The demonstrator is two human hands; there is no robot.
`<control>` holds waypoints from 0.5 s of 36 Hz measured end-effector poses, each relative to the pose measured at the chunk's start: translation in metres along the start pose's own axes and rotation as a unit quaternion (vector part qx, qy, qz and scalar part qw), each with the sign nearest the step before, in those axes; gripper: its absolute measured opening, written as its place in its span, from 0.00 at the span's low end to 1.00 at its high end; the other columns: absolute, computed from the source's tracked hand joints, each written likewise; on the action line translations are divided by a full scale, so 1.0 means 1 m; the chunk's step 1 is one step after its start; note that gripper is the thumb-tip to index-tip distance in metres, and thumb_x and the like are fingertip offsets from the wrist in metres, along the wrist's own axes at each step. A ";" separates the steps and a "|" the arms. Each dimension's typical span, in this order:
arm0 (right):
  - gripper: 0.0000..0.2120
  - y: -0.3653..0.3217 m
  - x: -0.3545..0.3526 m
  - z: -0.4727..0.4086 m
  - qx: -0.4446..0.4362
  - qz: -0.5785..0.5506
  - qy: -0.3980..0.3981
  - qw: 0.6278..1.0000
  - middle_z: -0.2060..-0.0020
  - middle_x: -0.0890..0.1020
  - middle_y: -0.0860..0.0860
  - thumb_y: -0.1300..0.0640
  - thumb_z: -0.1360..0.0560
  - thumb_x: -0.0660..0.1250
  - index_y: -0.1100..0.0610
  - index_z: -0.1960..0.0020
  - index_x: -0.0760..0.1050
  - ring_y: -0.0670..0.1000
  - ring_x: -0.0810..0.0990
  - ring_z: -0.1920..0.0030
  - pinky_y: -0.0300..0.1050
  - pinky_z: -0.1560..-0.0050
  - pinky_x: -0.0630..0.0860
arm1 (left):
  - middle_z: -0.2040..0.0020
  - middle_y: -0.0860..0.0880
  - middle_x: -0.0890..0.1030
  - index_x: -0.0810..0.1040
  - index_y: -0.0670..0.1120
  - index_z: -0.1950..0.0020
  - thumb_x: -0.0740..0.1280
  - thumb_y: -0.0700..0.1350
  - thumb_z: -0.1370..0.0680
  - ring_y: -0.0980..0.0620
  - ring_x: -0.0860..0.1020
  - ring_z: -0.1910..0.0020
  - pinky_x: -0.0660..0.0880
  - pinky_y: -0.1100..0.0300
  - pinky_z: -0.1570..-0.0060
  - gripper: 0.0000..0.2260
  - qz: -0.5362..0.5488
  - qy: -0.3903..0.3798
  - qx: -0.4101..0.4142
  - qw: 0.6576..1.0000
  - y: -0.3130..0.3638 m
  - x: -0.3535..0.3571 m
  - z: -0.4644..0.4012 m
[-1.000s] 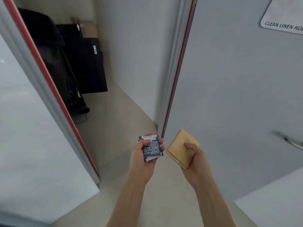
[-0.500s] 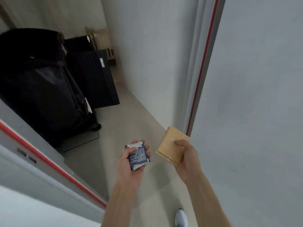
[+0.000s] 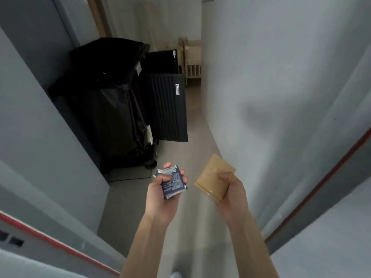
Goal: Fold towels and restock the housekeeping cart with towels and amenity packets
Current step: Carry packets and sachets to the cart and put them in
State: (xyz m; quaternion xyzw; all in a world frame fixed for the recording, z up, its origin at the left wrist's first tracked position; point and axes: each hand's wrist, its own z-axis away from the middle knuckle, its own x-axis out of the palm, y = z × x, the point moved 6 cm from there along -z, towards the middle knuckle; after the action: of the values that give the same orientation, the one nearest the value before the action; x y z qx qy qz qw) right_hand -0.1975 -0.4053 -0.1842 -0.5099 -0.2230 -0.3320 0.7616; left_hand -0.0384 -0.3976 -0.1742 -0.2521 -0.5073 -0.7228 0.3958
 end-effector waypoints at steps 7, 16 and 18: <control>0.14 -0.023 0.005 -0.119 0.012 0.010 0.022 1.000 0.50 0.81 0.57 0.64 0.25 0.60 0.59 0.44 0.79 0.58 0.78 0.47 0.55 0.42 0.72 | 0.50 0.37 0.75 0.74 0.42 0.39 0.51 0.30 0.26 0.42 0.77 0.58 0.76 0.52 0.55 0.21 0.038 0.008 0.004 0.999 0.001 0.029 -0.123; 0.17 -0.096 0.051 -0.294 -0.020 0.031 0.077 0.996 0.47 0.83 0.58 0.65 0.26 0.61 0.61 0.39 0.77 0.59 0.81 0.48 0.57 0.39 0.74 | 0.51 0.38 0.81 0.73 0.36 0.39 0.60 0.31 0.33 0.40 0.83 0.54 0.83 0.49 0.58 0.22 0.092 -0.042 -0.053 0.993 0.024 0.115 -0.318; 0.16 -0.113 0.066 -0.328 -0.024 0.027 0.077 0.996 0.48 0.83 0.57 0.65 0.27 0.61 0.60 0.41 0.77 0.58 0.80 0.49 0.56 0.39 0.74 | 0.50 0.37 0.82 0.73 0.36 0.37 0.61 0.31 0.34 0.39 0.84 0.54 0.83 0.49 0.58 0.24 0.094 -0.055 -0.057 0.992 0.033 0.135 -0.352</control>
State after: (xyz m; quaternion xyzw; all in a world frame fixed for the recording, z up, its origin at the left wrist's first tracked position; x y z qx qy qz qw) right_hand -0.2346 -0.7563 -0.1930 -0.5071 -0.1416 -0.3546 0.7727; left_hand -0.0732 -0.7750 -0.1790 -0.3602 -0.4598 -0.6952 0.4189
